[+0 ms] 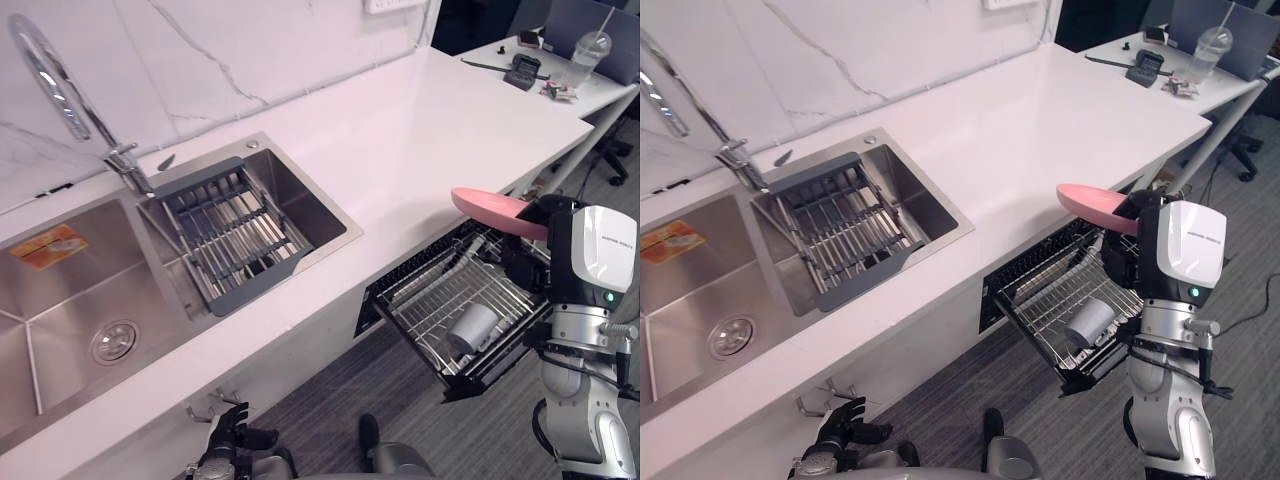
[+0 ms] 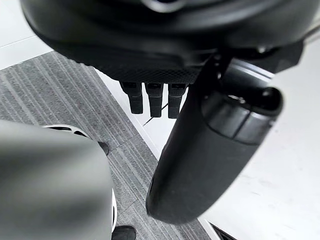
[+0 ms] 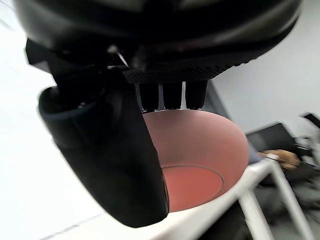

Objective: Walk over to the sink, pick up the cup, carry it to the dishwasher, place the cup inside the dishwasher, then close the dishwasher door

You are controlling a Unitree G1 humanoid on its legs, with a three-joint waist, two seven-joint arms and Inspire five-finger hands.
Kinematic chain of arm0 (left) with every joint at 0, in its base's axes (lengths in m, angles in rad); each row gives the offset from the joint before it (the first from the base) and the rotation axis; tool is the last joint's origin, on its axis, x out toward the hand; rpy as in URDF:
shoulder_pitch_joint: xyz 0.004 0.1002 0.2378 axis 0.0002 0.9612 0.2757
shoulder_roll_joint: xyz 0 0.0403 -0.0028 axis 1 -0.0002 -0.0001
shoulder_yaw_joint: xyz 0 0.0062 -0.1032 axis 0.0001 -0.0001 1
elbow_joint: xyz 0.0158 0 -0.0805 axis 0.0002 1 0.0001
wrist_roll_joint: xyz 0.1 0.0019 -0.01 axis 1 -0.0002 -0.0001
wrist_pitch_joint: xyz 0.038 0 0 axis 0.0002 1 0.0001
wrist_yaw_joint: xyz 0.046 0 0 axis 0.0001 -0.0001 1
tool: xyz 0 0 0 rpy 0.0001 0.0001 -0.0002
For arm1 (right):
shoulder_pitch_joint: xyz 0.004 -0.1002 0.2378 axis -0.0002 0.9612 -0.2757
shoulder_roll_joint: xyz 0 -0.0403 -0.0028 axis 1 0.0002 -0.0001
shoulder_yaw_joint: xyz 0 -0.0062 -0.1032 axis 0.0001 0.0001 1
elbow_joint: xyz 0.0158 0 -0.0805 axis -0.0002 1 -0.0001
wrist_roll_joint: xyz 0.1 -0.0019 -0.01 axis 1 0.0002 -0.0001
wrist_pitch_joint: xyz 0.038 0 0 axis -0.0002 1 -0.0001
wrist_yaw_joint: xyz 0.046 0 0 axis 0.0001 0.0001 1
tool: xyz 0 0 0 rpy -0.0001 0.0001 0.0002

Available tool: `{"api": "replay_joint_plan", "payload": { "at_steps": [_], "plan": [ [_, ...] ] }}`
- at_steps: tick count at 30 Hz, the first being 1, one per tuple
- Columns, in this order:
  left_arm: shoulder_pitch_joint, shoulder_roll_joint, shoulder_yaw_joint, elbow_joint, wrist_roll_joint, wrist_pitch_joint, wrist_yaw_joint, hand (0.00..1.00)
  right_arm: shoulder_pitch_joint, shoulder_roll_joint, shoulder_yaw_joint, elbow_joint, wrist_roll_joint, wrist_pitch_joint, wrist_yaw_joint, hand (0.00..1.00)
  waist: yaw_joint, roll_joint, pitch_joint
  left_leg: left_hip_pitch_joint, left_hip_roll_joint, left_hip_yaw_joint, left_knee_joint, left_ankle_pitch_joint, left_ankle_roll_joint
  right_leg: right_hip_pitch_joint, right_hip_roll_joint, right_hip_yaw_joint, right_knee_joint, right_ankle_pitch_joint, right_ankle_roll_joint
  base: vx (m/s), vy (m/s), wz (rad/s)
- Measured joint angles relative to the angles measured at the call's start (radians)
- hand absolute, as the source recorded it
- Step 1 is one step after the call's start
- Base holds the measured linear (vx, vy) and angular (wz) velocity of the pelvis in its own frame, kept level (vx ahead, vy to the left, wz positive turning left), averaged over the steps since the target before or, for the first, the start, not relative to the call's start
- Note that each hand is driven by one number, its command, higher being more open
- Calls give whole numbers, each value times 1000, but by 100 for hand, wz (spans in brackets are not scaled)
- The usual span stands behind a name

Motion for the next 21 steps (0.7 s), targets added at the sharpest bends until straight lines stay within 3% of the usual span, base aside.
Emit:
{"api": "replay_joint_plan", "payload": {
  "at_steps": [10,21],
  "plan": [
    [-12,8,-4,30,5,26,-7,90,79,40,-21,55,2,11,1,30,-10,5,-3,50,-17,-20,-25,8,1,69,-11,-17,-42,9,9,13,18,6],
    [13,-5,-55,25,13,-5,-26,90,111,50,-131,161,43,36,0,30,-19,65,-18,10,-33,-13,-56,17,10,21,-24,-6,-58,18,16,-16,8,-2]
  ]
}}
